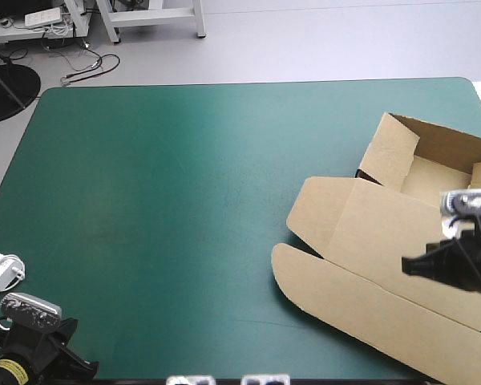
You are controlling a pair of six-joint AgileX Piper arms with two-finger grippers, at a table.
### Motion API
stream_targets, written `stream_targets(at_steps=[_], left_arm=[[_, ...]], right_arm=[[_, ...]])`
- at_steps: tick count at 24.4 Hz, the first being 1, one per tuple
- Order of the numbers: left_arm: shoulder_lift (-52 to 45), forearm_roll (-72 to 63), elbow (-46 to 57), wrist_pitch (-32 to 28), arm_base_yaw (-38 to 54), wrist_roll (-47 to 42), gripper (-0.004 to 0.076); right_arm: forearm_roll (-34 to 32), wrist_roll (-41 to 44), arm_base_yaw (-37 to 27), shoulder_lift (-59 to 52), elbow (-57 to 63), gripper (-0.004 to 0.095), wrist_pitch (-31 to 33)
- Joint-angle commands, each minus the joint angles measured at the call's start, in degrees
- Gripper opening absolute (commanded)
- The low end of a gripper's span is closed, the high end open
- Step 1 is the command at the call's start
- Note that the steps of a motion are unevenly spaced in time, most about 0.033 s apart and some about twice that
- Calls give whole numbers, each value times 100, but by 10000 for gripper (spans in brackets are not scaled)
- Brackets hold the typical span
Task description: Fold the box
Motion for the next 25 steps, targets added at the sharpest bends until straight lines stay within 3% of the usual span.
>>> stream_targets(at_steps=[1, 7, 12, 25], left_arm=[[85, -33, -138, -334, -19, 16, -10], [85, -57, -138, -334, -19, 59, -10], [85, -57, -138, -255, -19, 20, -10], [85, -57, -138, -255, -19, 59, -10]], right_arm=[[59, -151, 15, -692, 746, -20, -443], [138, -166, 15, -2454, 2582, -20, -491], [137, -166, 15, -3011, 2747, -20, -813], [171, 100, 15, -3116, 2747, -20, -812]])
